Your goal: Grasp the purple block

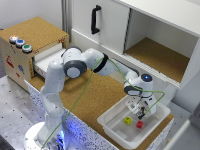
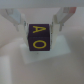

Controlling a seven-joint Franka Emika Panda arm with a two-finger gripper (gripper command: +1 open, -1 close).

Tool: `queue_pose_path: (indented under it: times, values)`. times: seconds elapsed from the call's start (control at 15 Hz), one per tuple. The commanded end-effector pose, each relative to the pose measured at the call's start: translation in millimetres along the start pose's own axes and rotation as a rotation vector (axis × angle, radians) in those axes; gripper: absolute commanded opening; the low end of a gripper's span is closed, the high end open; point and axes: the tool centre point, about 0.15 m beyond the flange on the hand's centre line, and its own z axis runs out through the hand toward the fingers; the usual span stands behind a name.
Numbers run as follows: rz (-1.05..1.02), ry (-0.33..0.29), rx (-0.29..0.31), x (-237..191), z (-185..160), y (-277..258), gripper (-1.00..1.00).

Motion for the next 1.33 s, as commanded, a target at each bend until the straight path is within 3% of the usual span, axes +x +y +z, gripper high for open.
queue_pose_path:
  times: [0.0,0.2,0.33,0.6,1.0,1.27]
  values:
    - [-0.110,0.079,0.077,-28,-58,-30,-1.00]
    - [-0.166,0.142,0.113,-28,-113,-67,-1.00]
    - [-0.236,0.118,0.161,-20,-133,-105,-1.00]
    - [-0.440,0.100,0.194,-11,-168,-210,-1.00]
    - [-0.818,0.029,0.221,-50,-196,-371,-1.00]
    - [-1.053,0.012,0.275,-95,-201,-465,-1.00]
